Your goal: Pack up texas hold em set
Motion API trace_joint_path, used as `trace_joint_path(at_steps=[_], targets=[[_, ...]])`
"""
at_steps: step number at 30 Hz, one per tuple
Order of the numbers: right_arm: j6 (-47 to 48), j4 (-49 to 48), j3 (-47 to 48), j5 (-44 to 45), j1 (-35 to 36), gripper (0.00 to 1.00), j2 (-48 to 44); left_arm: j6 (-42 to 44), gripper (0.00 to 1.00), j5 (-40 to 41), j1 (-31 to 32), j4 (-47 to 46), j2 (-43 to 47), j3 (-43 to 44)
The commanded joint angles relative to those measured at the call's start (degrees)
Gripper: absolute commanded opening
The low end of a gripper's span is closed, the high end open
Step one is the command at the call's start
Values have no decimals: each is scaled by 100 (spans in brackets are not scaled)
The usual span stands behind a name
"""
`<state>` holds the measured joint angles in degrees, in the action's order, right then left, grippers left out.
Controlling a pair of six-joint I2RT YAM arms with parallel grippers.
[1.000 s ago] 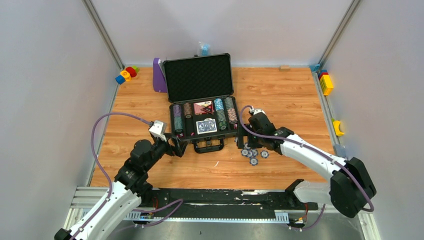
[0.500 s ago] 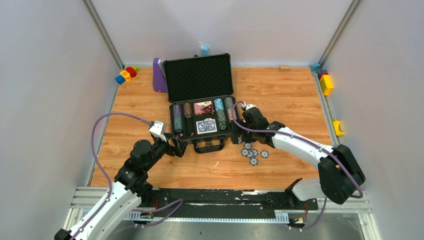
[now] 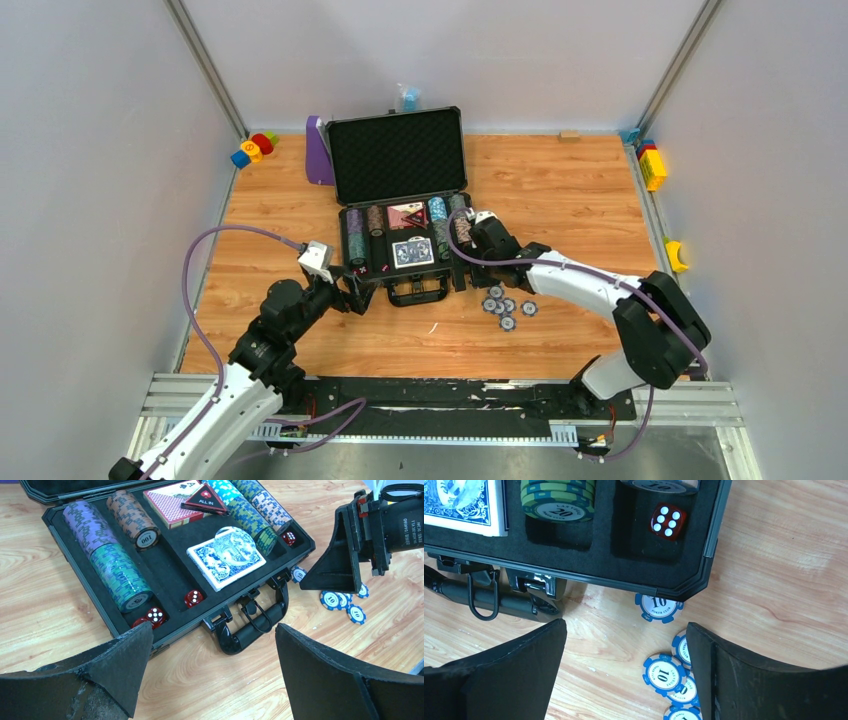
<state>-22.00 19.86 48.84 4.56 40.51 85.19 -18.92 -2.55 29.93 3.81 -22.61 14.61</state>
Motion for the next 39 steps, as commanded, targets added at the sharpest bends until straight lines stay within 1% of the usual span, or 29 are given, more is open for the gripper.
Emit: trace_joint_path(at_steps=[1, 6, 12, 19, 22, 25, 28, 33, 39], targets=[[87, -303, 225, 89, 11, 90, 95, 99, 100, -26, 0, -239, -8, 40], [-15, -178, 213, 30, 9, 78, 186, 94, 100, 1, -1, -232, -19, 36], [-97, -149, 118, 45, 22, 78, 208, 81, 100, -3, -3, -241, -59, 42], [-55, -109, 220, 533, 28, 77, 472, 81, 100, -17, 0, -220, -39, 44], [-21, -120, 215, 735, 9, 73, 594, 81, 100, -10, 3, -195, -2, 40], [-20, -219, 194, 697, 1, 69, 707, 81, 100, -5, 3, -189, 27, 33], [-1, -254, 242, 669, 1, 62, 852, 81, 100, -8, -7, -184, 46, 27], [64, -155, 328, 518, -4, 57, 1020, 81, 100, 7, -3, -179, 55, 31], [56, -9, 241, 284, -29, 52, 952, 79, 100, 8, -2, -186, 51, 31]])
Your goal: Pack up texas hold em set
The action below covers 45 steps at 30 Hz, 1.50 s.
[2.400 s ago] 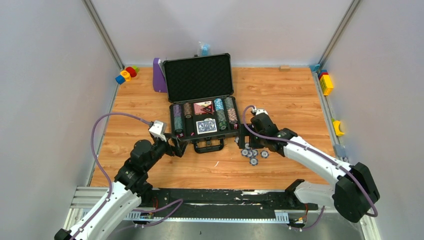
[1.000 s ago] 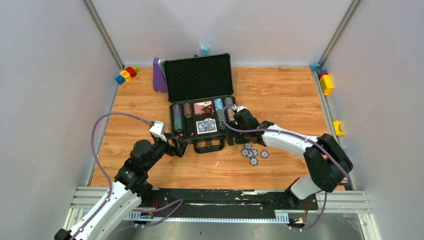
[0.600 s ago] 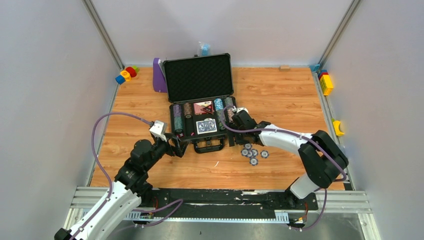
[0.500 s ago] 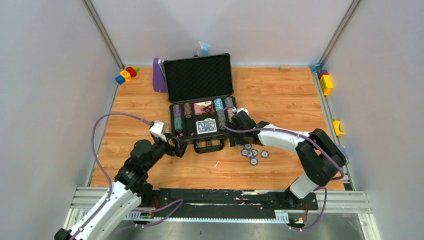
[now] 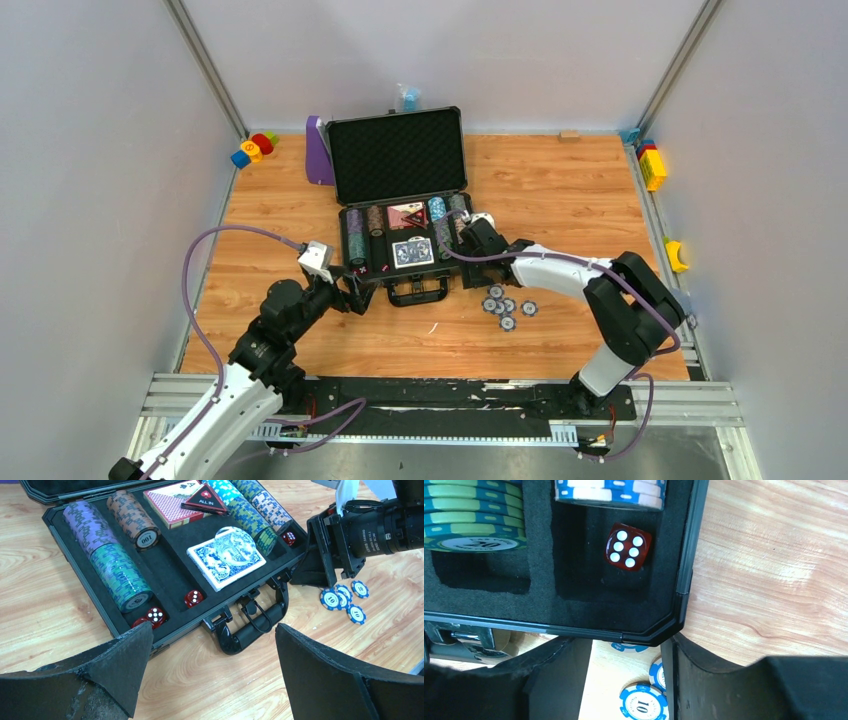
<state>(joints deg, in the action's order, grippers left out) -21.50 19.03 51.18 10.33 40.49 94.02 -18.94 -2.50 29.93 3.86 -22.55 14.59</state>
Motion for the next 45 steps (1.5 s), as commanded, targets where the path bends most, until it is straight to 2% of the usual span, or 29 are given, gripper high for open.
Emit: trace_joint_path(at_steps=[1, 10, 19, 28, 36, 42, 44, 45], targets=[[-1, 99, 4, -310, -38, 50, 66, 83, 100, 8, -4, -187, 47, 35], [-258, 247, -172, -621, -151, 40, -62, 68, 100, 5, -6, -156, 85, 34], [-460, 903, -178, -806, -130, 35, -643, 66, 100, 5, 2, -174, 58, 33], [-338, 1104, 190, -731, -129, 34, -1025, 66, 100, 2, -1, -186, 21, 37], [-498, 1473, 252, -98, -182, 31, -1375, 66, 100, 24, -3, -167, 14, 40], [-801, 1636, 32, -11, -382, 31, -1399, 66, 100, 8, -3, -166, 20, 40], [-760, 1590, 15, -154, -384, 37, -1328, 67, 100, 10, 3, -166, 26, 41], [-745, 1558, 15, -211, -384, 43, -1282, 66, 100, 12, 1, -166, 24, 41]])
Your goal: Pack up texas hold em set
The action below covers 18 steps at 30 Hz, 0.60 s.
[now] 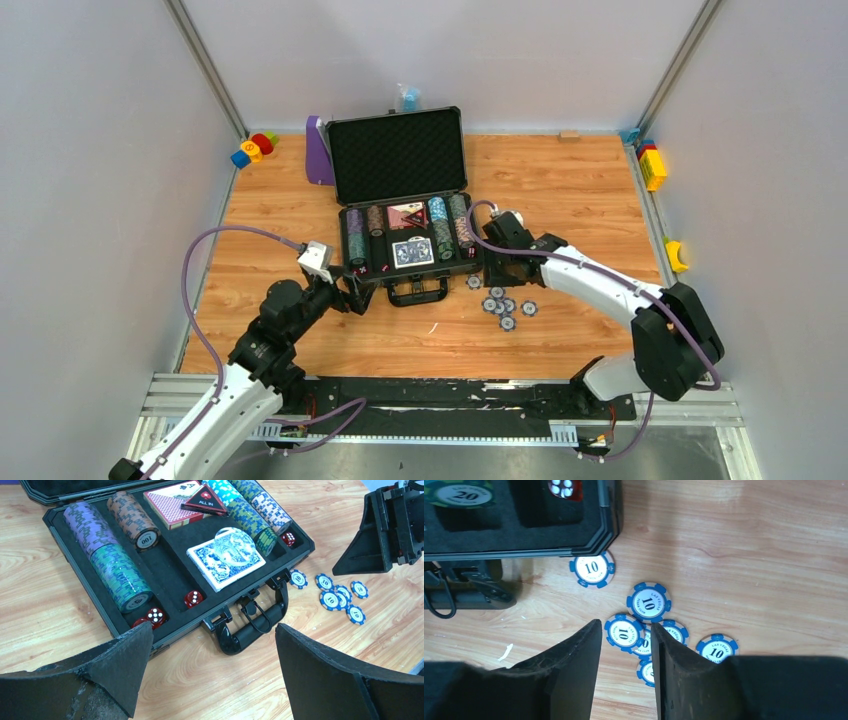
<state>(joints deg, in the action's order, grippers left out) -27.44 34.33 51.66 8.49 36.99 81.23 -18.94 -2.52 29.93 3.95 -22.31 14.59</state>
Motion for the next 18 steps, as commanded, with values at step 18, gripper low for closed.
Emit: trace_joint_path(at_steps=[18], targets=[[-328, -83, 28, 107, -239, 62, 949, 57, 100, 22, -2, -122, 100, 35]])
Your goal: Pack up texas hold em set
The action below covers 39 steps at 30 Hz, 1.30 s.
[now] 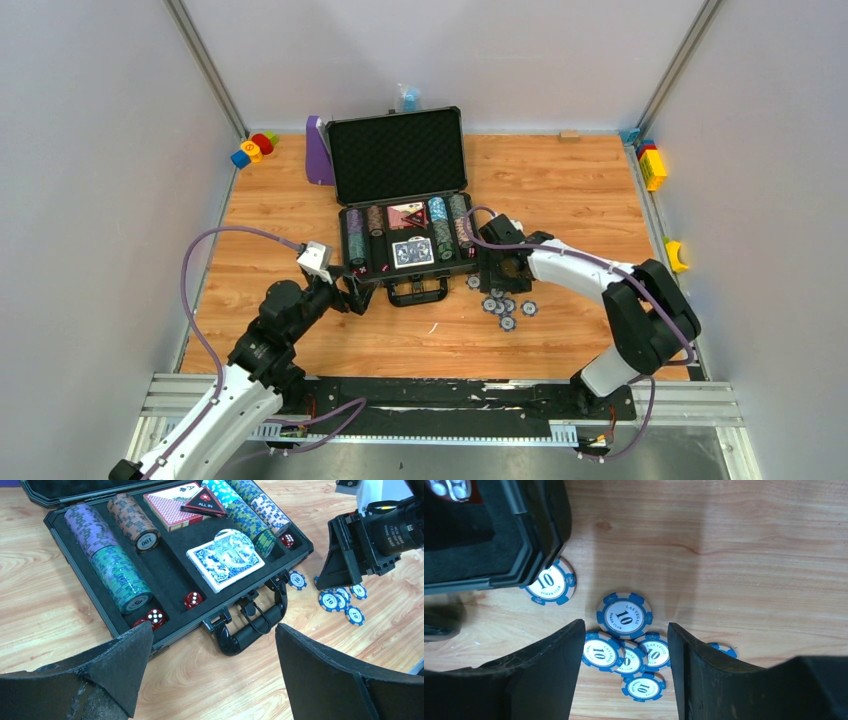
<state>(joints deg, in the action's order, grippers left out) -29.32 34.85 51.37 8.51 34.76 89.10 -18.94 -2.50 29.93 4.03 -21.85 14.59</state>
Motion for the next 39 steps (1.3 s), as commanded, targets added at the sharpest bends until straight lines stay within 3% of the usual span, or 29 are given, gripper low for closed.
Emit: trace_joint_path(at_steps=[1, 9, 19, 39], targets=[[-139, -143, 65, 94, -21, 62, 213, 57, 100, 21, -2, -131, 56, 28], [-217, -146, 150, -221, -192, 57, 618, 57, 100, 11, -1, -118, 73, 33], [-145, 81, 263, -284, -199, 38, 614, 57, 100, 17, 3, -92, 113, 24], [30, 479, 761, -279, -141, 34, -463, 48, 100, -5, 2, -144, 72, 24]])
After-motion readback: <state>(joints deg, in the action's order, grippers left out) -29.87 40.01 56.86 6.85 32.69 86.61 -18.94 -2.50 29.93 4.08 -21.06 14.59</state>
